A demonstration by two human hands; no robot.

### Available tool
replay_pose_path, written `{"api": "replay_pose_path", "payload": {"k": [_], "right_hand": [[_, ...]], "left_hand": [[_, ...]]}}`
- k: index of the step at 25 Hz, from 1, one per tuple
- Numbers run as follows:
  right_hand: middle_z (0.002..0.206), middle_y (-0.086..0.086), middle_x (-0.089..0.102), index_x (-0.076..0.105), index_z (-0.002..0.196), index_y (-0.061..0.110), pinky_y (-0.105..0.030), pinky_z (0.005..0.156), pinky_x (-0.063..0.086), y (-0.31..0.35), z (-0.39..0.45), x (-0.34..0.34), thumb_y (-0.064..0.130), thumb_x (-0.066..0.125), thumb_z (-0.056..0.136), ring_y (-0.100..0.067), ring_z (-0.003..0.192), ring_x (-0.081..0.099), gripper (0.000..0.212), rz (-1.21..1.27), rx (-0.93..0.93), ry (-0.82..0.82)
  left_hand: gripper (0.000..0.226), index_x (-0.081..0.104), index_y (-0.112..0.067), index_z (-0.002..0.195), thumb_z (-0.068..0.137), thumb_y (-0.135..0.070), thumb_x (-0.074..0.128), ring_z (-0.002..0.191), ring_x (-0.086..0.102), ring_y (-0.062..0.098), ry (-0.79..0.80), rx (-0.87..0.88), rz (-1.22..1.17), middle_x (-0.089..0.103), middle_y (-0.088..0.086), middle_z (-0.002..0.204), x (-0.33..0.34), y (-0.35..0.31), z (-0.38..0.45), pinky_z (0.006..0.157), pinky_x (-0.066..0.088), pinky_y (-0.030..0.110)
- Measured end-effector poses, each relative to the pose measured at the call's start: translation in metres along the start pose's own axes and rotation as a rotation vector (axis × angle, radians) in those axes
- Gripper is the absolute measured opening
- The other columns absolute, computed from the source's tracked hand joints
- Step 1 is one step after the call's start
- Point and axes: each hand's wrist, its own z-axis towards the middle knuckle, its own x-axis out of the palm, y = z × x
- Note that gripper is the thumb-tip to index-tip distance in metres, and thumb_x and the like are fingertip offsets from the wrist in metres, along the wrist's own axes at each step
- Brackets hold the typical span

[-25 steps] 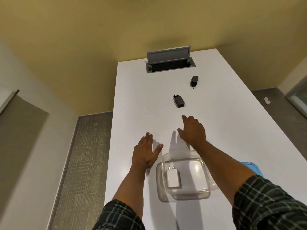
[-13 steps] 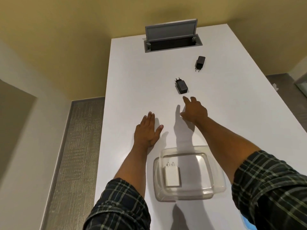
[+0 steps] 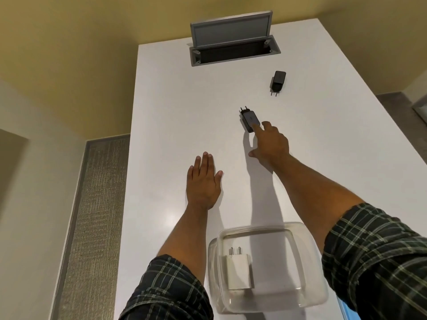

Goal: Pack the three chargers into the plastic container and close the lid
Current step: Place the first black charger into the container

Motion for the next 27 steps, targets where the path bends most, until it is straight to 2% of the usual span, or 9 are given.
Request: {"api": "replay_pose_path", "payload": {"k": [4,8,11,13,15,18,21,25,27], "right_hand": [[0.145,-0.017,0.033,0.021,0.154,0.034,-0.043,0.081,0.047,0.008,0.014,-0.009,0.036,0.095,0.057,-0.039,0.123,0.046,0.122,-0.049,-0.034,0.126],[0.160,-0.020,0.007,0.004,0.156,0.043,-0.049,0.097,0.048,0.006,0.027,-0.022,0.036,0.099,0.049,-0.046,0.130,0.044,0.143,-0.030,-0.054,0.272],[0.155,-0.017,0.015,0.005,0.156,0.044,-0.048,0.099,0.047,-0.006,0.037,-0.041,0.037,0.100,0.044,-0.044,0.129,0.045,0.146,-0.005,-0.071,0.255],[0.146,-0.013,0.027,0.020,0.154,0.039,-0.047,0.096,0.048,-0.013,0.040,-0.046,0.035,0.100,0.042,-0.040,0.127,0.043,0.138,0.030,-0.079,0.217],[0.127,-0.010,0.037,0.039,0.143,0.035,-0.041,0.083,0.049,-0.016,0.039,-0.049,0.039,0.099,0.040,-0.035,0.116,0.046,0.119,0.022,-0.097,0.169],[0.107,-0.004,0.037,0.053,0.122,0.032,-0.035,0.070,0.038,-0.011,0.034,-0.048,0.047,0.096,0.044,-0.029,0.099,0.048,0.091,-0.016,-0.083,0.097],[0.114,-0.010,0.047,0.059,0.115,0.028,-0.034,0.072,0.038,-0.002,0.019,-0.042,0.046,0.091,0.061,-0.032,0.102,0.055,0.065,-0.027,-0.071,0.070],[0.119,-0.013,0.051,0.064,0.113,0.023,-0.036,0.076,0.042,-0.006,-0.025,-0.037,0.029,0.069,0.089,-0.034,0.106,0.057,0.026,0.055,-0.072,0.030],[0.117,-0.015,0.051,0.062,0.116,0.021,-0.035,0.073,0.042,-0.007,-0.048,-0.034,0.024,0.056,0.096,-0.037,0.102,0.056,0.021,0.096,-0.076,-0.028]], "left_hand": [[0.060,0.025,-0.015,0.163,0.109,-0.040,0.024,0.159,0.020,0.023,-0.127,-0.054,-0.016,0.024,0.002,0.171,0.002,-0.007,-0.015,0.125,0.023,0.042],[0.060,0.029,-0.016,0.162,0.106,-0.038,0.029,0.157,0.025,0.022,-0.180,-0.049,-0.029,0.028,0.001,0.169,-0.002,-0.004,-0.023,0.124,0.025,0.043],[0.060,0.028,-0.017,0.162,0.106,-0.038,0.029,0.158,0.023,0.021,-0.197,-0.035,-0.047,0.027,-0.001,0.170,-0.015,-0.016,-0.012,0.125,0.023,0.041],[0.060,0.027,-0.018,0.162,0.106,-0.038,0.028,0.158,0.021,0.020,-0.197,-0.029,-0.055,0.025,-0.002,0.170,-0.017,-0.022,-0.008,0.126,0.021,0.040],[0.060,0.027,-0.017,0.162,0.106,-0.038,0.028,0.158,0.022,0.020,-0.207,-0.020,-0.044,0.025,-0.001,0.170,-0.019,-0.022,-0.006,0.125,0.022,0.040],[0.059,0.028,-0.017,0.162,0.106,-0.038,0.027,0.158,0.024,0.021,-0.214,-0.015,-0.018,0.027,0.000,0.170,-0.021,-0.014,0.002,0.125,0.024,0.042],[0.059,0.025,-0.015,0.163,0.108,-0.038,0.026,0.159,0.020,0.022,-0.170,-0.033,-0.010,0.022,0.001,0.171,-0.022,-0.010,0.006,0.126,0.022,0.044],[0.061,0.009,-0.015,0.165,0.110,-0.039,0.023,0.161,0.005,0.021,-0.001,0.020,-0.016,0.005,0.002,0.174,-0.037,-0.012,-0.004,0.130,0.011,0.043],[0.062,0.007,-0.012,0.165,0.110,-0.035,0.026,0.161,0.006,0.024,0.096,0.064,0.006,0.002,0.004,0.174,-0.050,-0.007,-0.007,0.129,0.016,0.045]]}}
